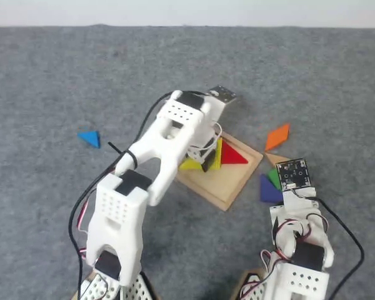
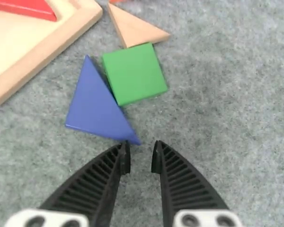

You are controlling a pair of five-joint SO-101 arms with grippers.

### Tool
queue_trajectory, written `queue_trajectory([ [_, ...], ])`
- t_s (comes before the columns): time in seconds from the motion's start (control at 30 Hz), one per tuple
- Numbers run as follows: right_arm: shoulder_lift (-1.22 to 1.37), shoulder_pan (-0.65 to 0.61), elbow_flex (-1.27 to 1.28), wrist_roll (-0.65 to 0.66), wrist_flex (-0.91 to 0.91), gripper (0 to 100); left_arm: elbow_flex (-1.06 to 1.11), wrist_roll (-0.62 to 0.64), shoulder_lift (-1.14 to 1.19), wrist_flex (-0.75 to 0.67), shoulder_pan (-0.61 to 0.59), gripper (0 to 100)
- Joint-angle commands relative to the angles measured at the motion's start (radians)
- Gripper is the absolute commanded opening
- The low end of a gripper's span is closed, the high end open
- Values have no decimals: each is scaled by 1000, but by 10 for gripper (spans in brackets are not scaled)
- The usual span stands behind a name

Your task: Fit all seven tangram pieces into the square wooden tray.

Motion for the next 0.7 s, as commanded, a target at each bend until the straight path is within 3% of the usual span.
queue_trajectory([
  [0.0, -15, -7, 15, 12, 5, 91, -50, -15, -15, 12, -34, 210],
  [0.23, -15, -7, 15, 12, 4, 91, -51, -41, -28, 20, -34, 210],
  [0.43, -15, -7, 15, 12, 2, 91, -50, -64, -175, 83, -29, 211],
  [0.67, -15, -7, 15, 12, 2, 91, -45, -49, -259, 54, -20, 212],
])
